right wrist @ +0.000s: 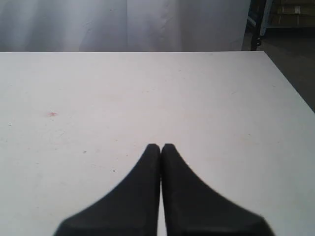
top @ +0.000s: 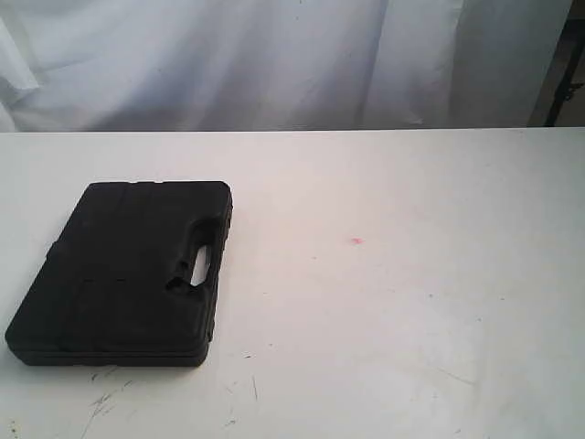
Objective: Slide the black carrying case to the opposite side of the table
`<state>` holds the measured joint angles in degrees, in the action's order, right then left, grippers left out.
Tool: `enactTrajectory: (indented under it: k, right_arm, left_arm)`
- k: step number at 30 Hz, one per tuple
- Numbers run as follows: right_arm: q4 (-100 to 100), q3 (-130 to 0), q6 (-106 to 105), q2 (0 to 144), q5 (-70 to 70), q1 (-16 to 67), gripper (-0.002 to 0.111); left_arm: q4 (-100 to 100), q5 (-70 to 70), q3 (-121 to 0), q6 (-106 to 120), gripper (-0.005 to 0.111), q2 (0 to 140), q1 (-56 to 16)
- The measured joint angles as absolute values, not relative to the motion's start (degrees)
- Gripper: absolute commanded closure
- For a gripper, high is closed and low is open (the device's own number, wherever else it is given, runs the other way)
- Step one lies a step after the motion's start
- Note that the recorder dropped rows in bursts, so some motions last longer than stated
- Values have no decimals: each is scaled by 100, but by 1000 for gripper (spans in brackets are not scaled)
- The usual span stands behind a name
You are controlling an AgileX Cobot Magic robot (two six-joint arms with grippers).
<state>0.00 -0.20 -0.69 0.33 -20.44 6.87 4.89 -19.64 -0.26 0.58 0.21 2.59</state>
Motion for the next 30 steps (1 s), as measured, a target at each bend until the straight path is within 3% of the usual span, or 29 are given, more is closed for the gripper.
enactTrajectory:
  k: [12,22,30]
  right_arm:
    - [0,-20,-69,33,-2044,687,108]
    - [0,-20,-69,33,-2044,687,108]
    - [0,-20,-69,33,-2044,687,108]
  left_arm:
    - [489,-1886,-26,58,107,21,259]
    - [489,343,-26,58,107,21,259]
    - [489,483,-26,58,107,21,259]
